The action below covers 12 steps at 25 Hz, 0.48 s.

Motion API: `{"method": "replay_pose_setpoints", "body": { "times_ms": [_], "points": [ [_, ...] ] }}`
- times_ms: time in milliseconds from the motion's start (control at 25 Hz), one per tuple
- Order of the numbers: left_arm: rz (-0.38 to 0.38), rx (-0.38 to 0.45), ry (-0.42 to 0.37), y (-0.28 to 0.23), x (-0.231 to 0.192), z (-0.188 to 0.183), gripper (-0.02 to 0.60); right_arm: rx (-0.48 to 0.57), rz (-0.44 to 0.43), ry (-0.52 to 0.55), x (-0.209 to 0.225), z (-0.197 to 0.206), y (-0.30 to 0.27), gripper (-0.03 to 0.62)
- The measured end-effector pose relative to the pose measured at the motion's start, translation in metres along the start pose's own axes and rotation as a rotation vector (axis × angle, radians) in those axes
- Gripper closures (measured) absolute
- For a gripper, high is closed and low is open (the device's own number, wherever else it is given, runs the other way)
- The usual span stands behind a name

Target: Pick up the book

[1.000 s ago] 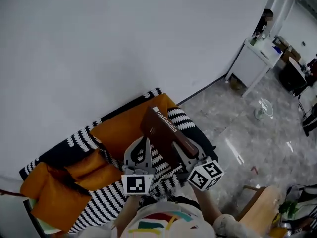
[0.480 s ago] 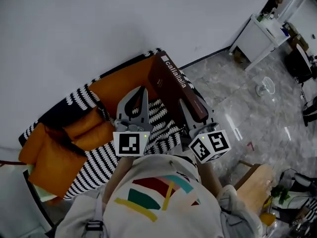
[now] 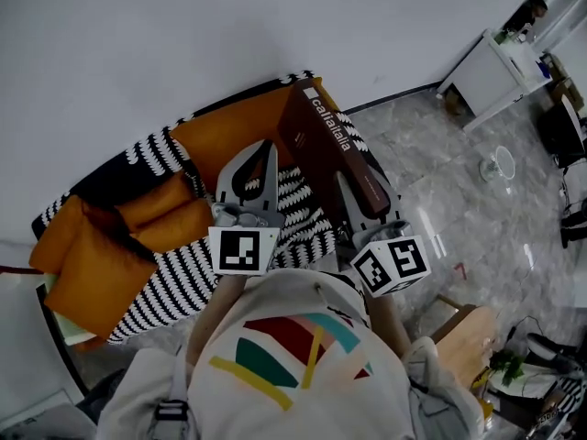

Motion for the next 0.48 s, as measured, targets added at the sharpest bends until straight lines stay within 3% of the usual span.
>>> {"method": "replay_pose_setpoints", "body": {
  "times_ms": [480],
  "points": [
    [-0.039,-0.005,0.024,-0.001,-0.02,0.008,0.574,-0.022,0.002,0.016,-0.005,0.008,-0.005,0.436]
  ]
}}
Point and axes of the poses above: the fingertips, and each gripper's own axes: y backward along the fingers, x to its right, z out of its underside, the point moved 1 cm from there along y, backward along the fingers, and after that the axes turned 8 degrees about y, right-handed, at the moved point
